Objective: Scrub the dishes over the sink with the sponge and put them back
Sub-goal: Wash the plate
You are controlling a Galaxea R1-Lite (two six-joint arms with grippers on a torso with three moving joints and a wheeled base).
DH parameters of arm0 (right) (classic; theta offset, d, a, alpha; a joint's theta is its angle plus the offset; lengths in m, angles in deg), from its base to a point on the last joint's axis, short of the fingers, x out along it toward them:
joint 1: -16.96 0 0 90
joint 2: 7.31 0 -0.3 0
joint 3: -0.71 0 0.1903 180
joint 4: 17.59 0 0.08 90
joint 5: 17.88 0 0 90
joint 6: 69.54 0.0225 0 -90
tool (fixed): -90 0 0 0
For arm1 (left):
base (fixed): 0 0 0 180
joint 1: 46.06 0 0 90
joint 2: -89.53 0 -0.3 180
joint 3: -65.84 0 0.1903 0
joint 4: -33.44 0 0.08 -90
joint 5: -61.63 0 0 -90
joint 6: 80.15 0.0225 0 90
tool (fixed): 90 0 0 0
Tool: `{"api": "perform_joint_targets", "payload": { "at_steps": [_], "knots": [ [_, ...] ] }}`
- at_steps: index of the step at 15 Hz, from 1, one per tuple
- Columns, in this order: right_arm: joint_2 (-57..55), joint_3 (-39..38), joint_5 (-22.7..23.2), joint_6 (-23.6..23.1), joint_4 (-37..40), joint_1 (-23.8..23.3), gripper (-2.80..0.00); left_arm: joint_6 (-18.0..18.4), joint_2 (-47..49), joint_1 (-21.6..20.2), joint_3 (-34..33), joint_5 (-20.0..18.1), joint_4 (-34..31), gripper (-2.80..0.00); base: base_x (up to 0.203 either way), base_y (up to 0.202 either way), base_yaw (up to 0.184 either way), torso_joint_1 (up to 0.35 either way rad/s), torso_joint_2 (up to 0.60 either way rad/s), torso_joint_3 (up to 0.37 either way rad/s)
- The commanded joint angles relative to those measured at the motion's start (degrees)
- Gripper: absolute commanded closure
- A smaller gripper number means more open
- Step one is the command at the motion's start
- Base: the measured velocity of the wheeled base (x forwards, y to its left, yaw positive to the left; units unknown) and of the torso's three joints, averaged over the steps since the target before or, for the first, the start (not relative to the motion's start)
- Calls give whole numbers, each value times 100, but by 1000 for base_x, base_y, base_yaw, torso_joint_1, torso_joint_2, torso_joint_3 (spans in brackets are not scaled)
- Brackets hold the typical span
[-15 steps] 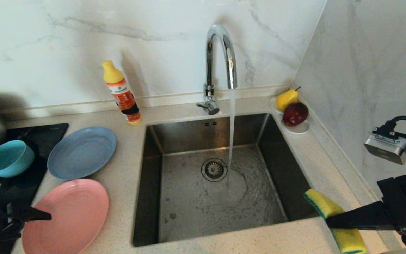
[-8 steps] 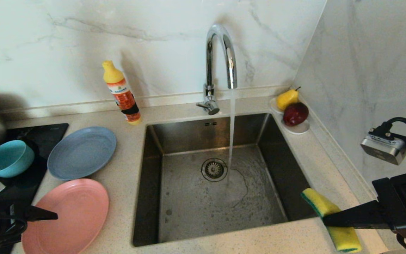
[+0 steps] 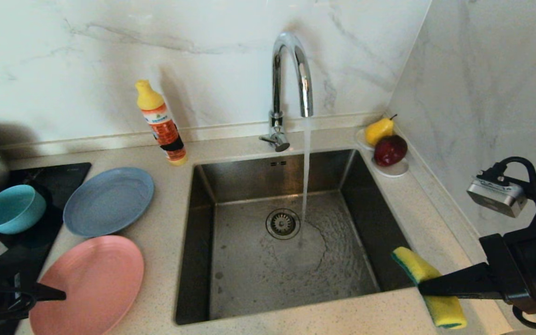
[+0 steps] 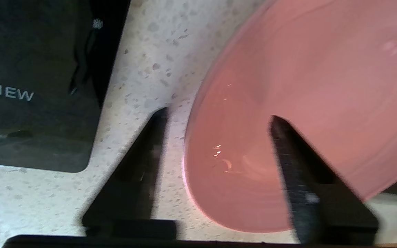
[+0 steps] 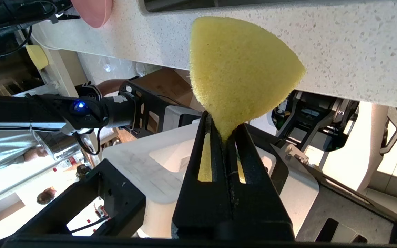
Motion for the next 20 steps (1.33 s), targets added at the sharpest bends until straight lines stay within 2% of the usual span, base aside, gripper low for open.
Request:
{"api": "perform_joint_targets", "payload": {
  "at_steps": [1, 3, 5, 7, 10, 12, 14, 18, 20],
  "knots": [
    [-124, 38, 18, 21, 10, 1, 0, 145, 49, 2, 7, 63, -20, 0, 0, 0, 0, 0, 0, 0],
    [-143, 48, 22, 27, 5, 1, 0, 371, 13, 2, 29, 311, -94, 0, 0, 0, 0, 0, 0, 0],
    [-143, 48, 22, 35, 2, -3, 0, 660, -81, -6, 6, 383, -210, 0, 0, 0, 0, 0, 0, 0],
    [-110, 15, 22, 35, 2, -3, 0, 918, -181, -15, 83, 561, -606, 0, 0, 0, 0, 0, 0, 0],
    [-55, -5, 22, 44, 10, -3, 0, 1041, -459, -24, 162, 596, -880, 0, 0, 0, 0, 0, 0, 0],
    [-20, 21, 31, 44, 10, -3, 0, 1150, -814, -24, 348, 574, -1384, 0, 0, 0, 0, 0, 0, 0],
    [-46, 47, 31, 44, 10, -3, 0, 1284, -1294, -19, 532, 369, -2050, 0, 0, 0, 0, 0, 0, 0],
    [-55, 65, 119, 44, 10, 6, 0, 1459, -2370, 78, 979, -317, -3179, 0, 0, 0, 0, 0, 0, 0],
    [-64, 65, 154, 44, 10, 6, 0, 1380, -2778, 462, 1403, -721, -3745, 0, 0, 0, 0, 0, 0, 0]
  ]
}}
